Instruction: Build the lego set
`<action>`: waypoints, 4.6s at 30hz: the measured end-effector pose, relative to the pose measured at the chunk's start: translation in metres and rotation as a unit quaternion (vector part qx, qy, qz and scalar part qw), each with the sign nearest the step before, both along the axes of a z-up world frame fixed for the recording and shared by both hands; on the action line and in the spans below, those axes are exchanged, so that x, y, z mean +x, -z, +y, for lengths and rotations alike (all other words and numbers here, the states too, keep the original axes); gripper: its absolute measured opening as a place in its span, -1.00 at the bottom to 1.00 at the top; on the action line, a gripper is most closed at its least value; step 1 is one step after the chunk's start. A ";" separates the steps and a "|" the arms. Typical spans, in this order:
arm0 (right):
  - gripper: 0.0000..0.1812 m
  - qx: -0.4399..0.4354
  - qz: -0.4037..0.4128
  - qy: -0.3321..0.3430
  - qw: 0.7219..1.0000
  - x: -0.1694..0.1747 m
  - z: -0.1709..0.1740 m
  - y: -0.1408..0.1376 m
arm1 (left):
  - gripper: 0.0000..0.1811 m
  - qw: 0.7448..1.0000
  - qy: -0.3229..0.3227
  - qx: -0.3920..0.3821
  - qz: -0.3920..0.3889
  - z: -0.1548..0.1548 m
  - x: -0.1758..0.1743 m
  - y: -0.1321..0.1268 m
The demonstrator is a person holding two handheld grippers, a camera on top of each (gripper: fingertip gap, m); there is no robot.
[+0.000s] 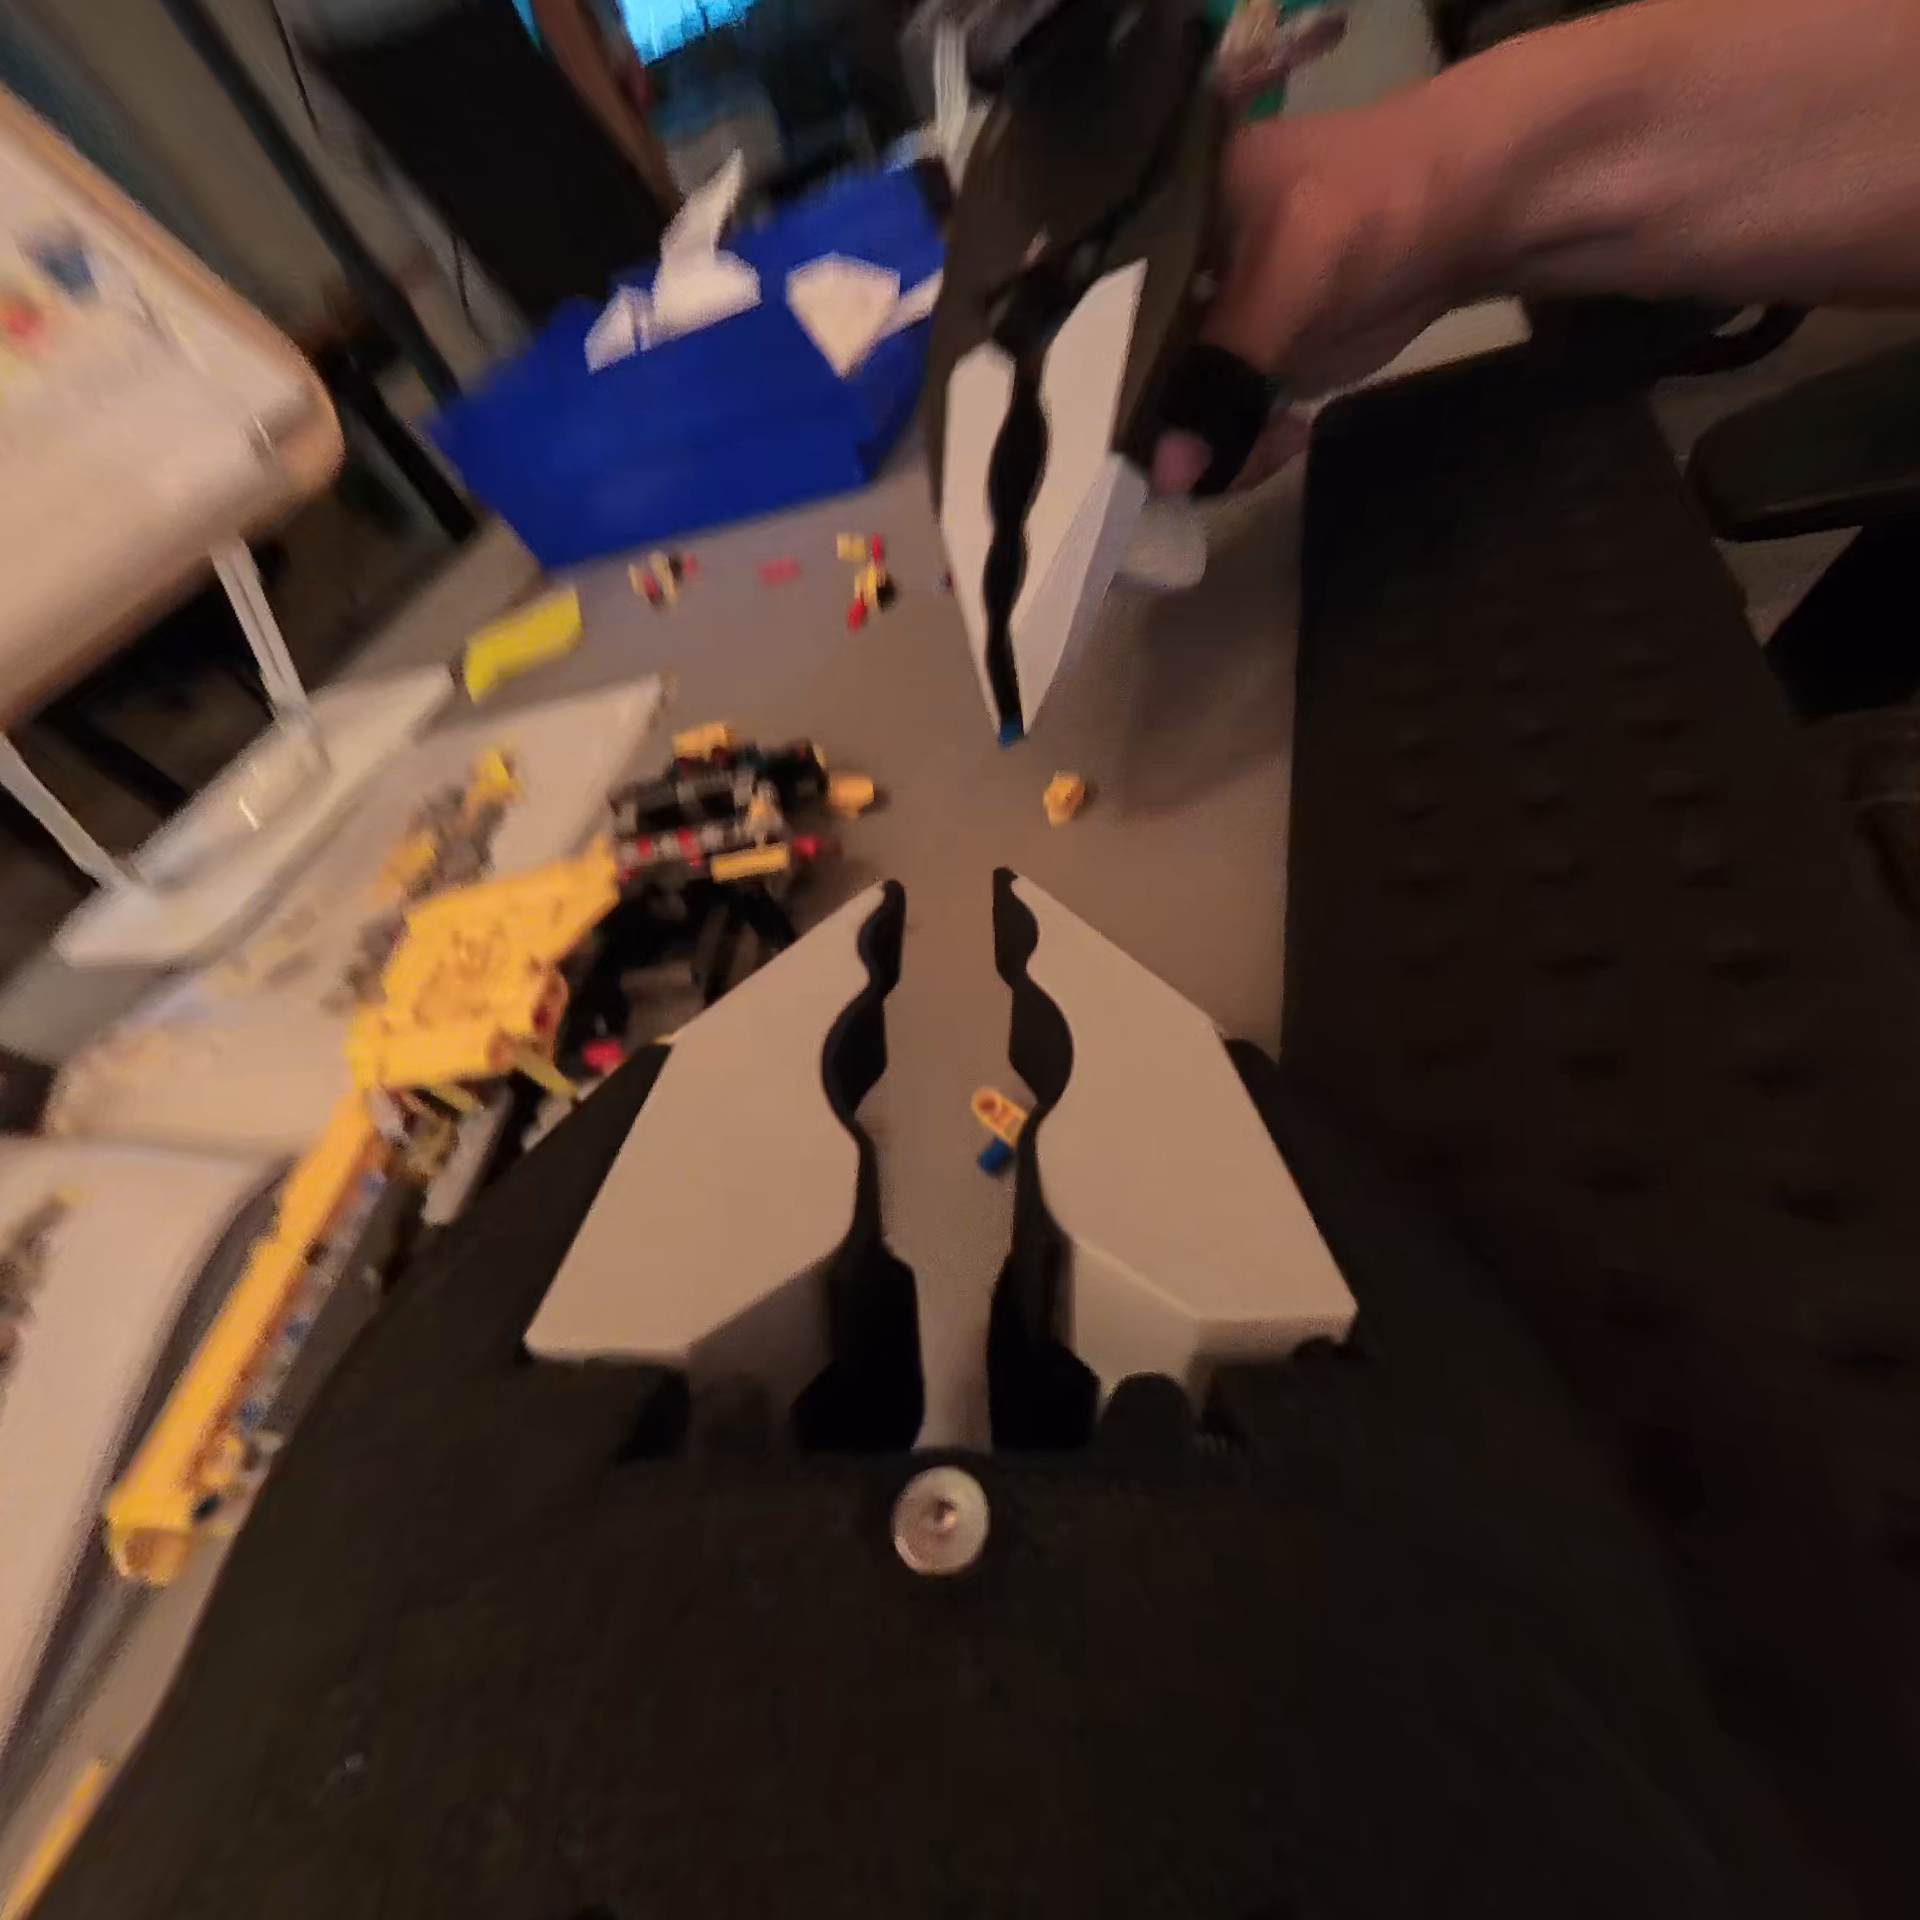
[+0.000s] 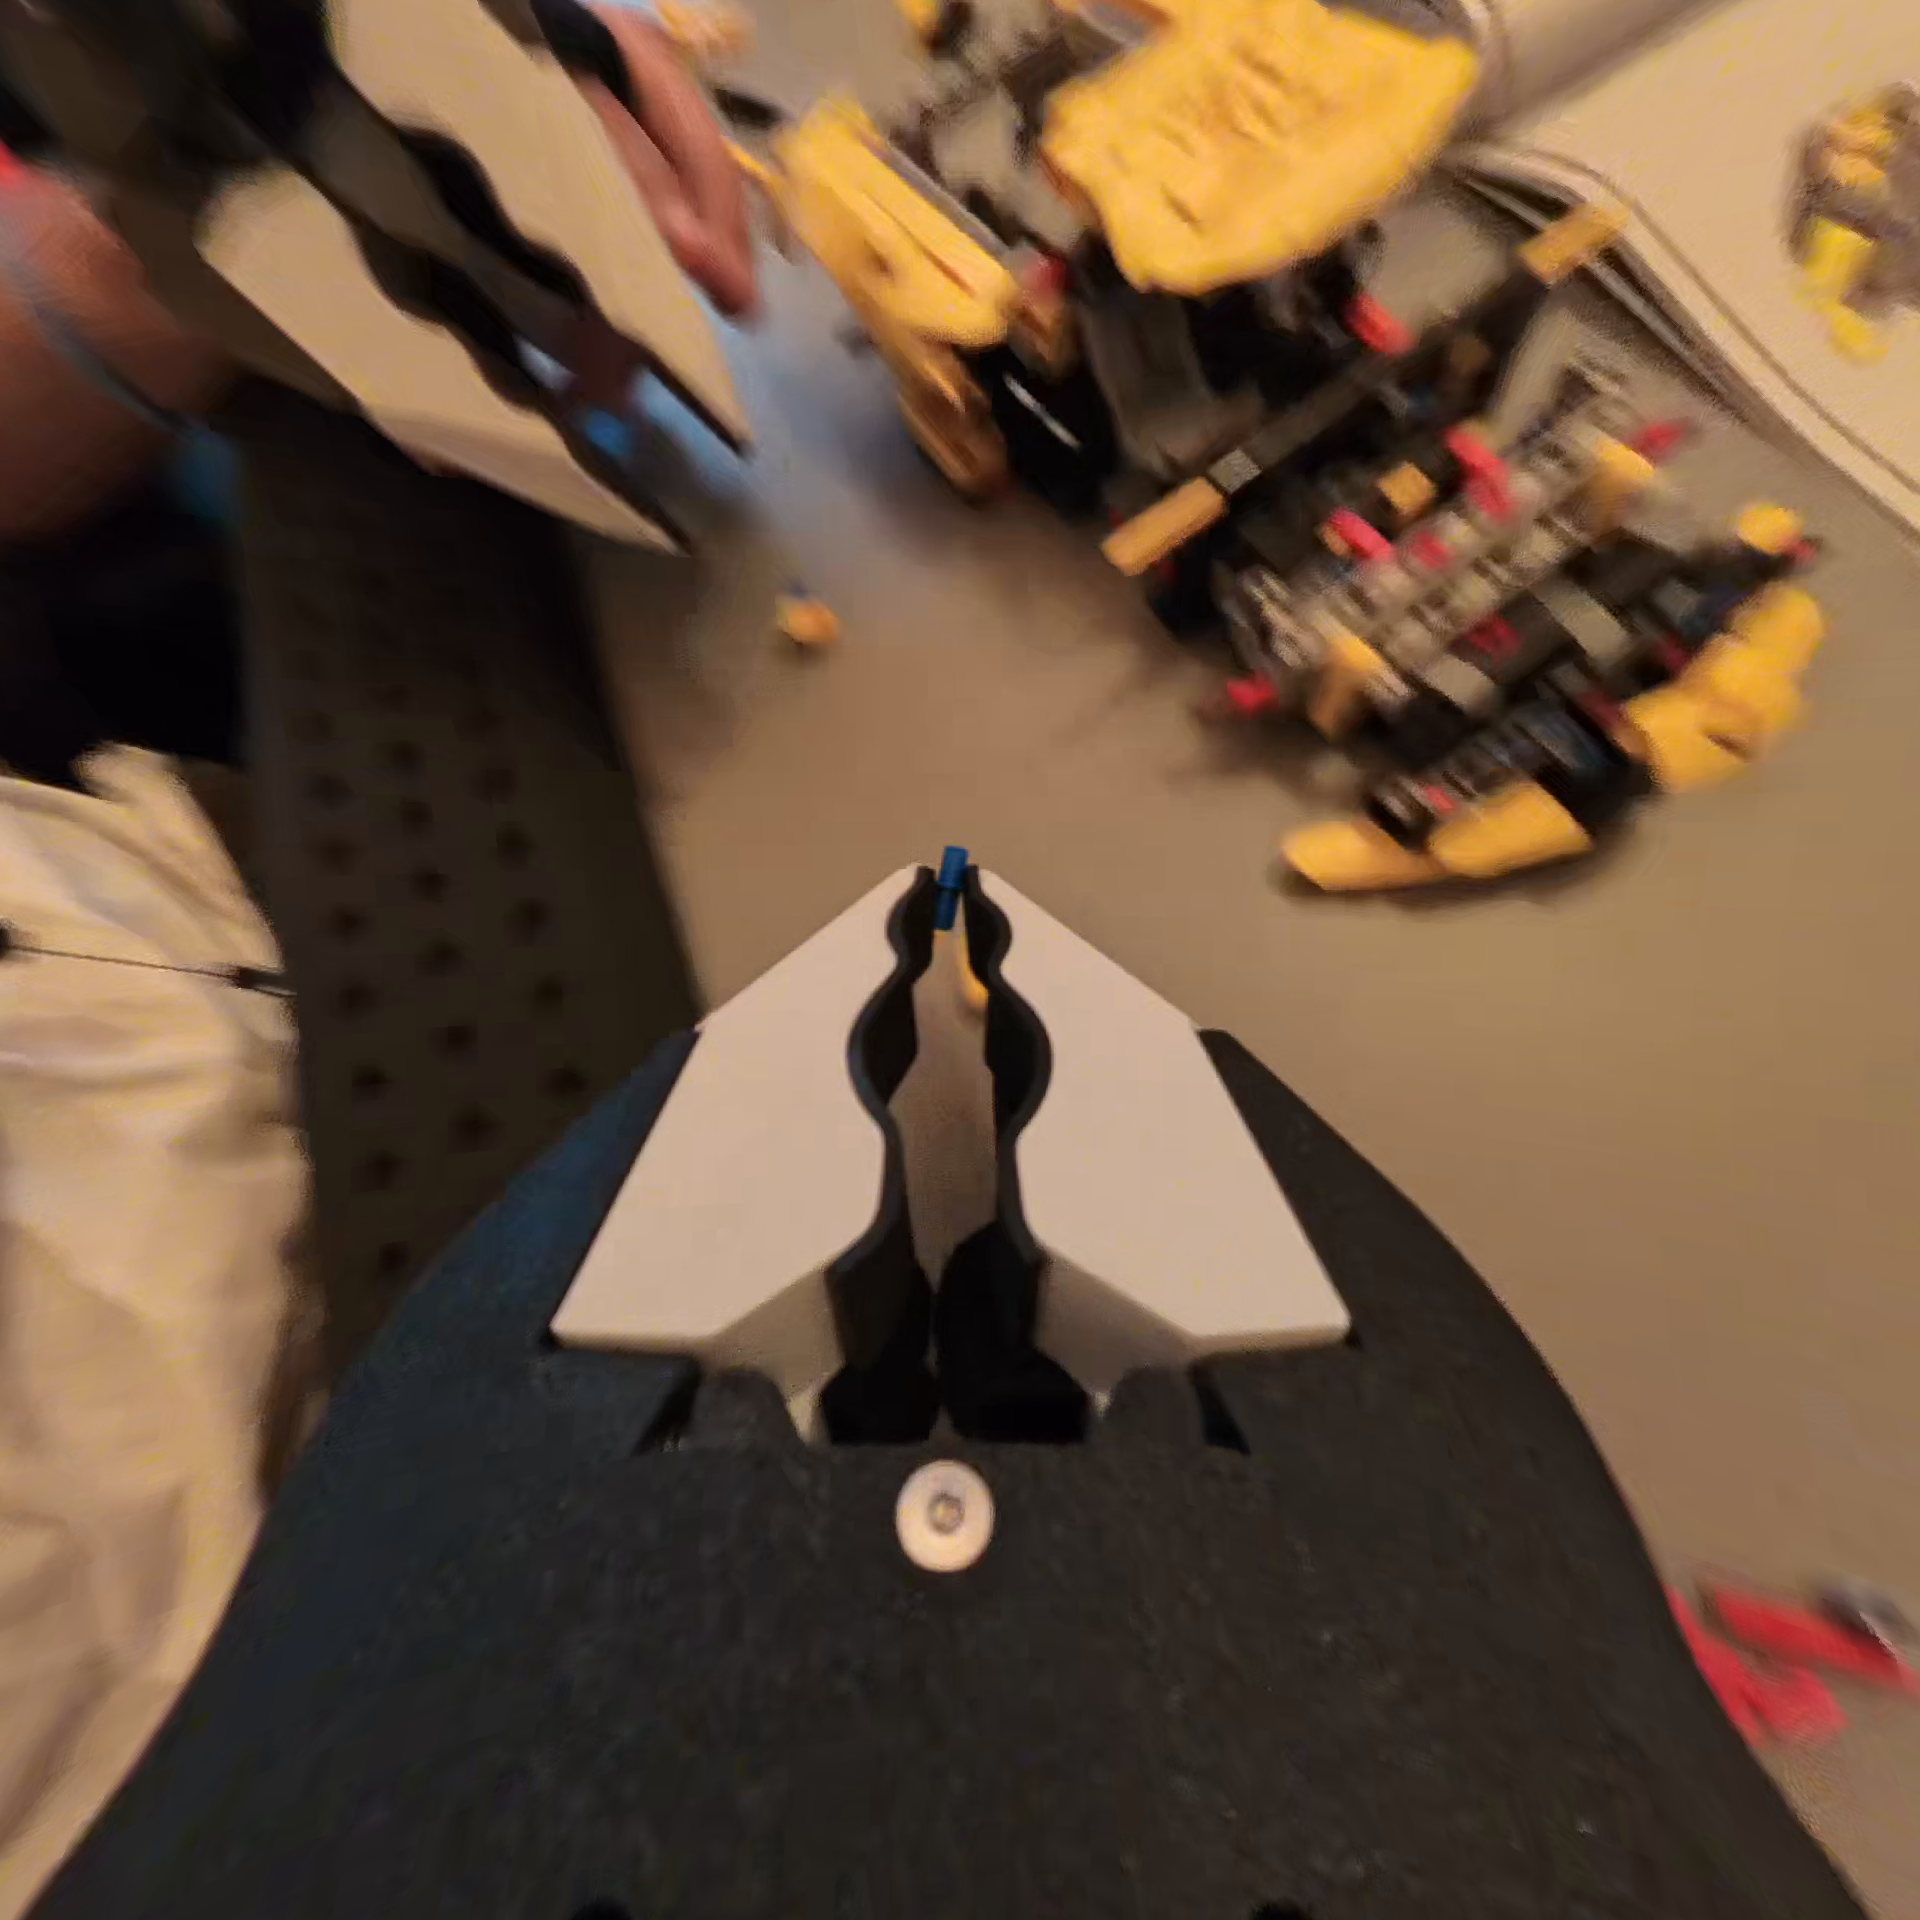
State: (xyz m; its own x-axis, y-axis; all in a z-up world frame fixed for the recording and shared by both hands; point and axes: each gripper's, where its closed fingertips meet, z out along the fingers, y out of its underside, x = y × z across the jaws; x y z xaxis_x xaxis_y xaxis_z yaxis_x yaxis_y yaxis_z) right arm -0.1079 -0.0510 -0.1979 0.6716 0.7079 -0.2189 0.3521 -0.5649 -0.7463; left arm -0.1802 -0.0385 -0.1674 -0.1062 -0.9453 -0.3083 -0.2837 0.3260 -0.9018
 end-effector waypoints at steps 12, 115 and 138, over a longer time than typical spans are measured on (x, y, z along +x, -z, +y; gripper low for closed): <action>-0.96 -0.139 0.079 -0.246 0.956 -0.085 -0.010 -0.028 | -0.70 0.993 0.014 0.112 -0.027 -0.019 0.000 -0.006; -0.67 -0.019 0.051 -0.049 0.997 -0.015 0.023 -0.037 | -0.95 0.981 -0.114 0.082 -0.134 0.018 -0.017 -0.057; -0.81 0.001 -0.134 -0.011 0.991 0.008 -0.009 0.034 | -0.95 0.993 -0.092 0.010 -0.076 0.020 -0.010 -0.034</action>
State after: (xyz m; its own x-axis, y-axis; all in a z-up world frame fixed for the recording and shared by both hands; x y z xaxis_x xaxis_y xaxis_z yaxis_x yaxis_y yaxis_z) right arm -0.0995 -0.0600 -0.2322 0.6893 0.7237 -0.0334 0.5504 -0.5532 -0.6254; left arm -0.1901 -0.0187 -0.1334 0.1169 -0.9377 -0.3273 -0.2022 0.3002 -0.9322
